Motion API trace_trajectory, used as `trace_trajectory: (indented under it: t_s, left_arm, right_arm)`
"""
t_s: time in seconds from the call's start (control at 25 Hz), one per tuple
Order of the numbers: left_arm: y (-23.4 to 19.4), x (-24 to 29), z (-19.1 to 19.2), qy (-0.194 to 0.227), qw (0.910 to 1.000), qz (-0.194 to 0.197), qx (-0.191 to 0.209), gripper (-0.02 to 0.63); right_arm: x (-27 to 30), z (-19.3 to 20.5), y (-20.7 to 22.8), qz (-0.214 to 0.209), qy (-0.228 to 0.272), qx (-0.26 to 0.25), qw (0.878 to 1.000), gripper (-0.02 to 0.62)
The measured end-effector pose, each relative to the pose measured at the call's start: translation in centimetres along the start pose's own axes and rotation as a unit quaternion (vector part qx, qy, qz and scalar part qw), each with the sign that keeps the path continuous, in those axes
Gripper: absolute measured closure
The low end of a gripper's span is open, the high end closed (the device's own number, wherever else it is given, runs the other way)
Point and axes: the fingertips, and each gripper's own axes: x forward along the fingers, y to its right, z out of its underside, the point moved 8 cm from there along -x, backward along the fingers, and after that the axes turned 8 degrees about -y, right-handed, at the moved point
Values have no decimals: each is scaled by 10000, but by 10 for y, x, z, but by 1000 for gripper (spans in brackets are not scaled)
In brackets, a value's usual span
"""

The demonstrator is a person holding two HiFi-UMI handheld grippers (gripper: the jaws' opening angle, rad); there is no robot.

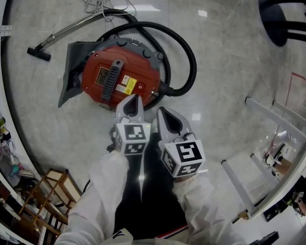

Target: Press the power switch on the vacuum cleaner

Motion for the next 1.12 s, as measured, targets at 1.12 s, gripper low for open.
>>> trace_trajectory:
  t_s: [1.12]
  left_arm:
    - [-4, 2, 1, 27, 9995, 133, -289, 604]
  right_arm:
    - [3, 1, 3, 19, -50, 46, 10000, 595]
